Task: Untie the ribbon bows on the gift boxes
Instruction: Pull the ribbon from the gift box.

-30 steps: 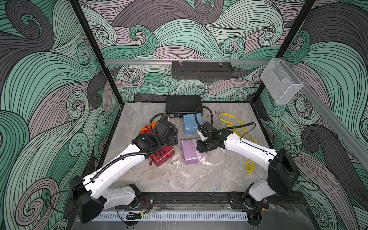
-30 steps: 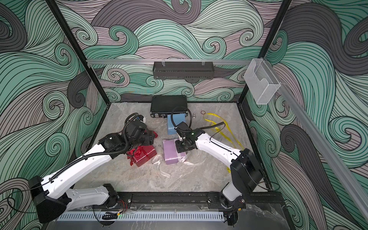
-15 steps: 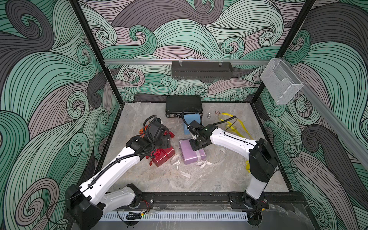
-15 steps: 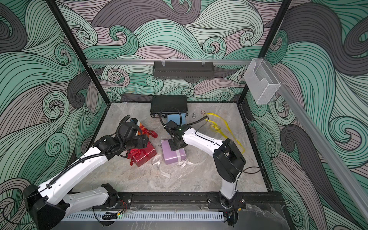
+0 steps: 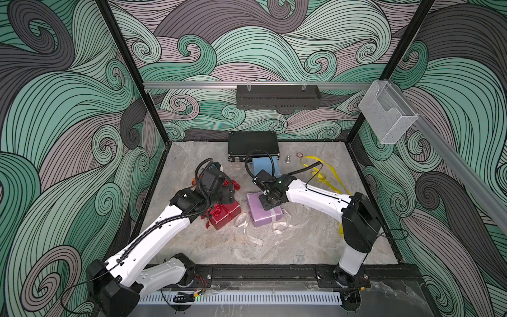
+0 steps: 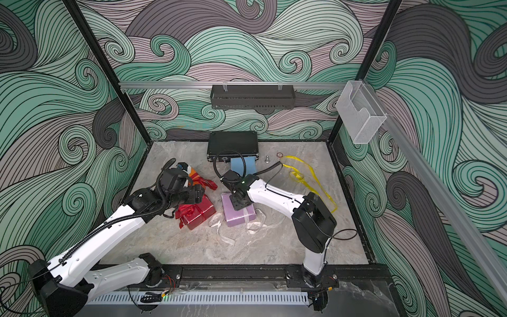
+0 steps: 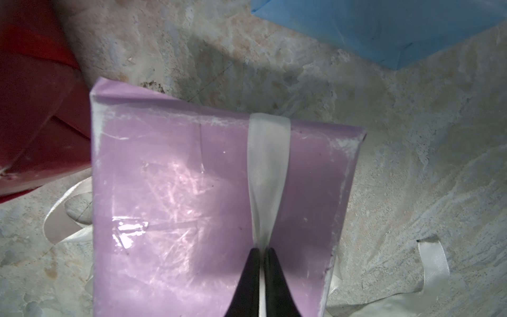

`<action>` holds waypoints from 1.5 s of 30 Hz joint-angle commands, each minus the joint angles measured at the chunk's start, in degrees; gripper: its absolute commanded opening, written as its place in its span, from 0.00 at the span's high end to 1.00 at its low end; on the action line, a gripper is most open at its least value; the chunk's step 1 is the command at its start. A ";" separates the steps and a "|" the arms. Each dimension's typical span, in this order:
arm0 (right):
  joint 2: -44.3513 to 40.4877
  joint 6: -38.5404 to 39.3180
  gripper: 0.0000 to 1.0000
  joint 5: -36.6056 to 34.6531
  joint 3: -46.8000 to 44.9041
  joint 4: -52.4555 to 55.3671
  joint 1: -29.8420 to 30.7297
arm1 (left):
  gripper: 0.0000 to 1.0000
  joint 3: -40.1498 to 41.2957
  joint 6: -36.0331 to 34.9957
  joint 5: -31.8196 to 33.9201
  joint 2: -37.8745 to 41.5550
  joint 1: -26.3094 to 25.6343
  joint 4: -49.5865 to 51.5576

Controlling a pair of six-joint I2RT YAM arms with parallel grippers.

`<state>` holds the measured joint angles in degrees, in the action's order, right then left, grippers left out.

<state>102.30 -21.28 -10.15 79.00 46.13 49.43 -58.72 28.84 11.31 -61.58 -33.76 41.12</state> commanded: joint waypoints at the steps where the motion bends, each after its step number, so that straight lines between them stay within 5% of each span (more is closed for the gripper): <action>1: -4.39 -0.05 1.00 0.03 0.80 1.61 -0.50 | 0.22 0.18 -0.51 0.03 1.29 0.51 -0.33; 20: -18.51 0.71 1.00 9.33 23.18 3.96 -10.66 | 0.22 0.71 -1.05 -0.10 2.46 0.61 -0.91; 38: -17.27 6.54 1.00 -0.54 60.18 5.72 -27.72 | 0.22 1.74 -1.05 0.99 5.24 0.59 -2.10; 45: -20.16 9.47 1.00 -8.35 63.65 -2.07 -31.22 | 0.22 1.99 -0.89 0.72 5.16 0.55 -2.44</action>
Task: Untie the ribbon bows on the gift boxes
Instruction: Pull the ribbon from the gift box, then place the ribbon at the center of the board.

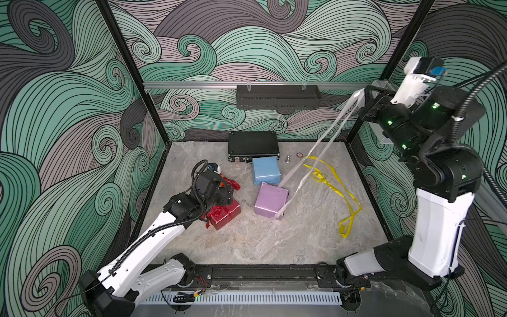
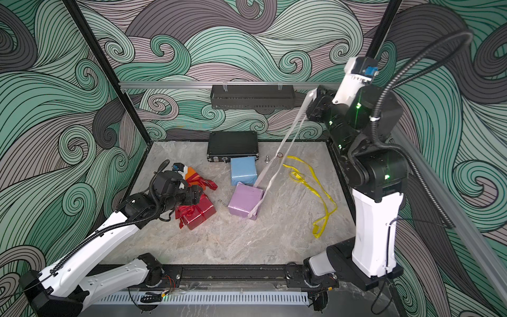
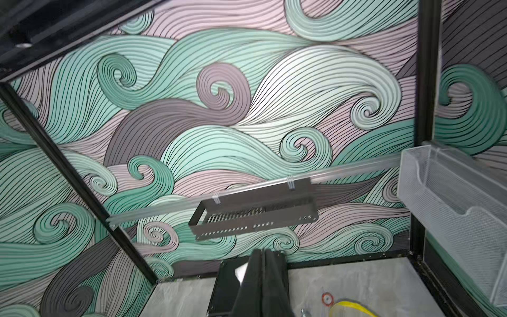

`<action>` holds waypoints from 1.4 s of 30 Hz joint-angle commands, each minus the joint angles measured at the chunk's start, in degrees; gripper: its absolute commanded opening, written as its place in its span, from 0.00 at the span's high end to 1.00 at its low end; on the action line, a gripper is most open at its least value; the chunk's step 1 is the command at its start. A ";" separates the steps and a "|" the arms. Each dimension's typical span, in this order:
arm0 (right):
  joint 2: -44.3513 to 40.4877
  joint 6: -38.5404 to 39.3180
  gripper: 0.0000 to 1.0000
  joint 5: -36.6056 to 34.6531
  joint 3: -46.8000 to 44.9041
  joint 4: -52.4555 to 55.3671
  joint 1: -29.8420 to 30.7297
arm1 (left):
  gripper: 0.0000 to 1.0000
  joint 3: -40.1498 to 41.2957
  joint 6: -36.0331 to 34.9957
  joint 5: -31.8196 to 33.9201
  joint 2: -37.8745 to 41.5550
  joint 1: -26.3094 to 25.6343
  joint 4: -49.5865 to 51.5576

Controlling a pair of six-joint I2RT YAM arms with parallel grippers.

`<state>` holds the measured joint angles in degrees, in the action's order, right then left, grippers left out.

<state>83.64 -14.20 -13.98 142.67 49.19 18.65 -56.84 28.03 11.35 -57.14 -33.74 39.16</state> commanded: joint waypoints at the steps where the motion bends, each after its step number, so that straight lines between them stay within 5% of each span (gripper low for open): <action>1: -1.98 3.20 1.00 -5.09 -0.12 -6.96 -0.46 | 0.23 0.10 -0.12 0.48 0.64 0.56 -0.53; 25: -2.07 27.94 1.00 -18.67 5.18 -34.24 -0.46 | 0.23 0.71 0.32 -2.82 -0.86 0.51 -1.70; 42: -1.46 35.30 1.00 -18.87 6.21 -43.93 -0.56 | 0.22 1.21 0.04 -5.91 -2.50 0.45 -3.13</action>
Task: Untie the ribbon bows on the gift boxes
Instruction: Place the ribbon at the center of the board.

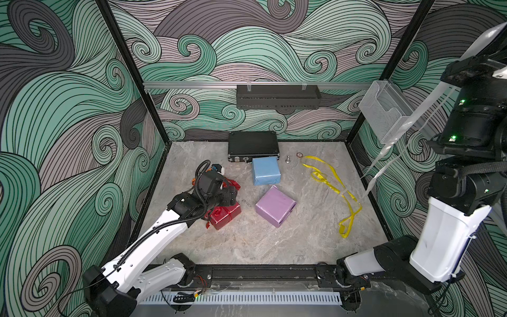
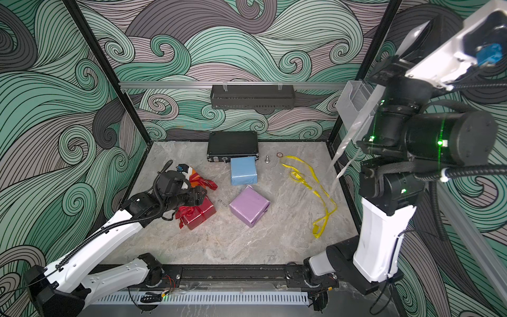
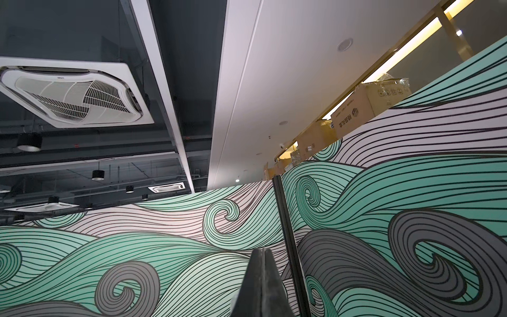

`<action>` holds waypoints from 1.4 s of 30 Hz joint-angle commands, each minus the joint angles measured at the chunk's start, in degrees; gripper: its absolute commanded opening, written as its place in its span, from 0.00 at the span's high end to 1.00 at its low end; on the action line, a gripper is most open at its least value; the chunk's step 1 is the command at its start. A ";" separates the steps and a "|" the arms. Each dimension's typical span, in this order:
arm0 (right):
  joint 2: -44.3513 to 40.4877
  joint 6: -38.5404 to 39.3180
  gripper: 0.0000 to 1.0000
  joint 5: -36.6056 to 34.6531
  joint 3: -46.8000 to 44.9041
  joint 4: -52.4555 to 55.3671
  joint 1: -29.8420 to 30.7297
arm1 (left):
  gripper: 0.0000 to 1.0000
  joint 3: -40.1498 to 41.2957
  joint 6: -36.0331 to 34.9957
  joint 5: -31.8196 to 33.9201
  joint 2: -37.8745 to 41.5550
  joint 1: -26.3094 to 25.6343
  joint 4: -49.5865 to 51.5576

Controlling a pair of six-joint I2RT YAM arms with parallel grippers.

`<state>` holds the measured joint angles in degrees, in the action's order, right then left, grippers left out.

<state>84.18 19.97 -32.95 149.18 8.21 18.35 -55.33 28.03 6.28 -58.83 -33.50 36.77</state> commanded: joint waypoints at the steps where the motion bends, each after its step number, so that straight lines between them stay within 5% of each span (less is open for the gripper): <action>1: -2.71 0.81 1.00 0.57 -2.25 -2.91 -0.27 | 0.22 -0.39 0.16 -0.97 -1.00 0.26 -0.70; 10: -4.07 -2.98 1.00 0.72 -18.34 -0.95 -1.58 | 0.22 -0.36 -0.04 -0.05 -0.95 0.22 -0.48; 18: 2.86 -22.93 1.00 10.37 -29.95 8.12 -13.54 | 0.22 -0.49 -0.01 0.13 -1.73 0.19 -0.26; 31: 12.49 -33.06 1.00 22.44 -40.41 15.16 -16.41 | 0.22 -0.53 -0.17 0.40 -2.86 0.22 -0.29; 42: 9.86 -56.57 1.00 26.78 -62.41 15.32 -17.20 | 0.22 -0.84 -0.25 0.72 -3.66 0.18 0.26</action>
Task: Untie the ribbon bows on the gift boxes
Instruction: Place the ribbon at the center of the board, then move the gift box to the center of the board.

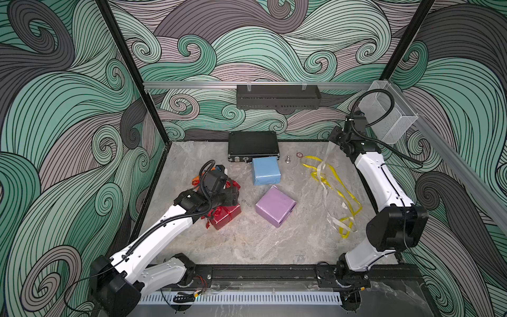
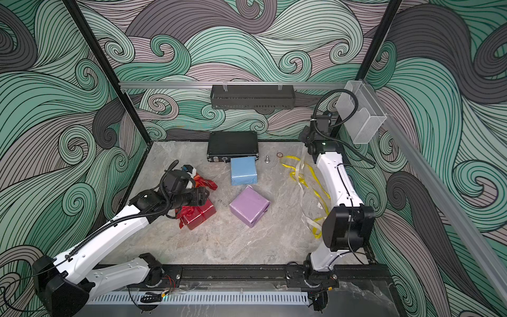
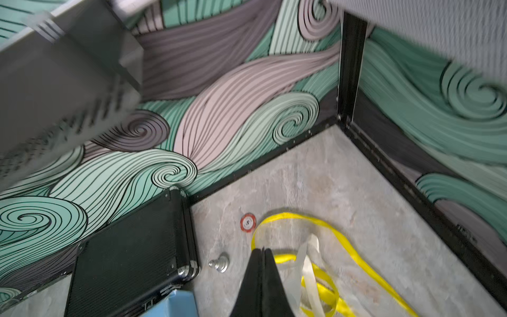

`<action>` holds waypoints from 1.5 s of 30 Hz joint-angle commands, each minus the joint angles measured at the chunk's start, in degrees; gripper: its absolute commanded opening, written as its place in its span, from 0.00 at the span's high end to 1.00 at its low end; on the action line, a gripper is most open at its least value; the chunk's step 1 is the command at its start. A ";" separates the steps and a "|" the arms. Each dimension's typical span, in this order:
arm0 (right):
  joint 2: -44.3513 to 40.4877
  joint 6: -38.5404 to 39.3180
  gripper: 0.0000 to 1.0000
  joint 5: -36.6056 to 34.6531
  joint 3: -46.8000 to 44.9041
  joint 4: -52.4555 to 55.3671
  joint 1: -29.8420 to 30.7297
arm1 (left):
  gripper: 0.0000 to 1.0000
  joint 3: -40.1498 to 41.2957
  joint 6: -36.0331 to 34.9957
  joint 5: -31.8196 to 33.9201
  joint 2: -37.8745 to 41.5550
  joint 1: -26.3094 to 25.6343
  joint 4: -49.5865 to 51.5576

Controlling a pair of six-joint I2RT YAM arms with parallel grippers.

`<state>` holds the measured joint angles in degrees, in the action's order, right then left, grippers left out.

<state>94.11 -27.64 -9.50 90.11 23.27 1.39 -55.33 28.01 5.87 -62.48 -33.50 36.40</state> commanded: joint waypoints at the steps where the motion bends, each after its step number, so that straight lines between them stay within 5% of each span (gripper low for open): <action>1: -0.01 -10.65 1.00 4.35 -5.42 -0.16 -0.25 | 0.22 -0.88 -0.18 1.33 0.14 0.18 0.84; 5: -0.14 -15.04 0.94 7.45 -16.09 -4.80 -0.54 | 0.21 -0.67 -0.22 2.33 1.42 0.24 0.69; 10: -2.73 -17.69 0.33 9.92 -23.75 -5.56 -4.72 | 0.19 -0.22 -0.07 4.07 2.62 0.19 0.51; 16: -10.54 -28.92 0.07 26.58 -35.24 -17.95 -13.66 | 0.07 -0.09 0.63 8.68 4.34 0.27 1.22; 23: -28.32 -24.65 0.07 22.34 -38.70 -17.80 -7.77 | 0.01 0.39 1.43 15.96 6.82 0.27 2.17; 31: -44.79 -7.46 0.12 17.45 -51.76 -28.74 24.85 | 0.01 0.76 1.59 20.86 8.02 0.59 2.62; 36: -37.84 6.43 0.14 15.86 -53.61 -26.02 46.56 | 0.01 -3.40 3.19 20.29 4.76 1.31 8.46; 45: -11.95 14.83 0.28 13.43 -41.02 -19.05 65.57 | 0.01 -11.70 3.80 14.27 -5.10 6.65 24.54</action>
<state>78.59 -17.54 6.39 46.39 1.52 64.23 -64.75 30.68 21.98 -65.98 -28.49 52.14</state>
